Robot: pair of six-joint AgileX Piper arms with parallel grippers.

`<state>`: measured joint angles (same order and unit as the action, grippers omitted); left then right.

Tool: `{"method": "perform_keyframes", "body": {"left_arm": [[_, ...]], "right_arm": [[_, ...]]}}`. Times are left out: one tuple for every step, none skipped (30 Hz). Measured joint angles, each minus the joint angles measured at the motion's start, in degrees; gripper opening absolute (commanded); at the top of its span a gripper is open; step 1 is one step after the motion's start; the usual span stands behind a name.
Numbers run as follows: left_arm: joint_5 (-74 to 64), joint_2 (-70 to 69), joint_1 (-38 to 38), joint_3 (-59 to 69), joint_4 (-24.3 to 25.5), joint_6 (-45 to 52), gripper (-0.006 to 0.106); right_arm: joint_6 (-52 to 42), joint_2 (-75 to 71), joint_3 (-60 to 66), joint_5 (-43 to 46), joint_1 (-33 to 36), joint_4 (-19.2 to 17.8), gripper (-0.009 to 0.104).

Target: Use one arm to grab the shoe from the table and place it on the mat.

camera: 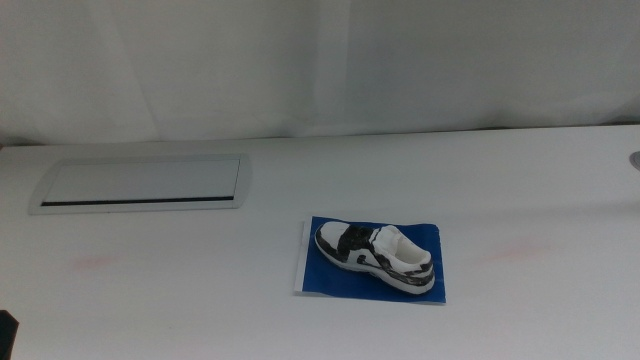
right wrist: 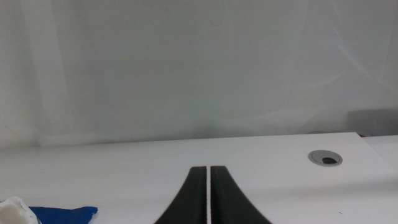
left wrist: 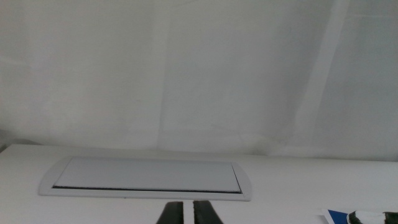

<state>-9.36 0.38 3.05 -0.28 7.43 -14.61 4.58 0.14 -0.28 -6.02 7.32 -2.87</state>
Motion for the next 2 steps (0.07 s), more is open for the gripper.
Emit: {"method": "perform_keyframes", "body": {"left_arm": [[0.00,0.00,0.00,0.00,0.00,0.10,-0.003],[0.00,0.00,0.00,0.00,0.00,0.10,-0.003]], "right_arm": [[-0.01,0.00,0.00,0.00,0.00,0.00,-0.002],[0.09,0.00,0.00,0.00,0.00,0.00,-0.002]]}}
